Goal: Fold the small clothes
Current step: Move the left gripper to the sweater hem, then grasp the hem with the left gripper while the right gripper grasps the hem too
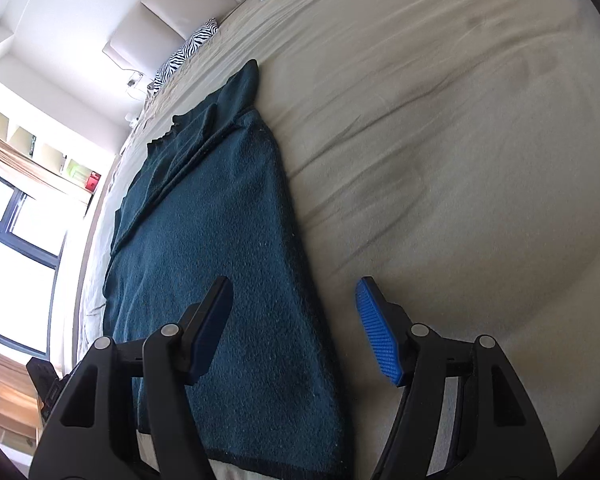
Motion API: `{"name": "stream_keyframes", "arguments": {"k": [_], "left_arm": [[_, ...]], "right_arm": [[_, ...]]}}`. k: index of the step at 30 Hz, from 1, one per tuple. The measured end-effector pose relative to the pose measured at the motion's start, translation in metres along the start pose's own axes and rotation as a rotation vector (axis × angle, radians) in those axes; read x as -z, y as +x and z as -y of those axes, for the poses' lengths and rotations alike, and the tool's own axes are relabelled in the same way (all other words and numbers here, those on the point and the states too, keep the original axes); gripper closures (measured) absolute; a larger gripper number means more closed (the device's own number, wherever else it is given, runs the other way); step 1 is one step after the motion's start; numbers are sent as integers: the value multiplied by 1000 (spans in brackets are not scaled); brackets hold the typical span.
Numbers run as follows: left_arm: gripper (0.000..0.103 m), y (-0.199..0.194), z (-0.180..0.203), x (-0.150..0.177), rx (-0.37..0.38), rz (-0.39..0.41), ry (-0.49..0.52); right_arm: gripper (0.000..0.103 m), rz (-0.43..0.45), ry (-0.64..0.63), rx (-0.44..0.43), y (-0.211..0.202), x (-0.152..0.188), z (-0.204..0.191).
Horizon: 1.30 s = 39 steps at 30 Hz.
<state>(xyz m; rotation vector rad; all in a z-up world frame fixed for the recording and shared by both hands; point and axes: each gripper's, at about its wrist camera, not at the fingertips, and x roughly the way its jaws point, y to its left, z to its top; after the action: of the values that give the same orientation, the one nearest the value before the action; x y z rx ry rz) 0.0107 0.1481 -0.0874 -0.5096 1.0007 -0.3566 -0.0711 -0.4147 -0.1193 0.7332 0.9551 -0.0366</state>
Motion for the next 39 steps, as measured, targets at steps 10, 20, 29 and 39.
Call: {"name": "stream_keyframes", "arguments": {"k": [10, 20, 29, 39], "left_arm": [[28, 5, 10, 17, 2, -82, 45], [30, 1, 13, 30, 16, -179, 6], [29, -5, -3, 31, 117, -224, -132], [50, -1, -15, 31, 137, -264, -193]], "right_arm": [[44, -49, -8, 1, -22, 46, 4], [63, -94, 81, -50, -34, 53, 26], [65, -111, 89, -55, -39, 54, 31], [66, -118, 109, -59, -46, 52, 34]]}}
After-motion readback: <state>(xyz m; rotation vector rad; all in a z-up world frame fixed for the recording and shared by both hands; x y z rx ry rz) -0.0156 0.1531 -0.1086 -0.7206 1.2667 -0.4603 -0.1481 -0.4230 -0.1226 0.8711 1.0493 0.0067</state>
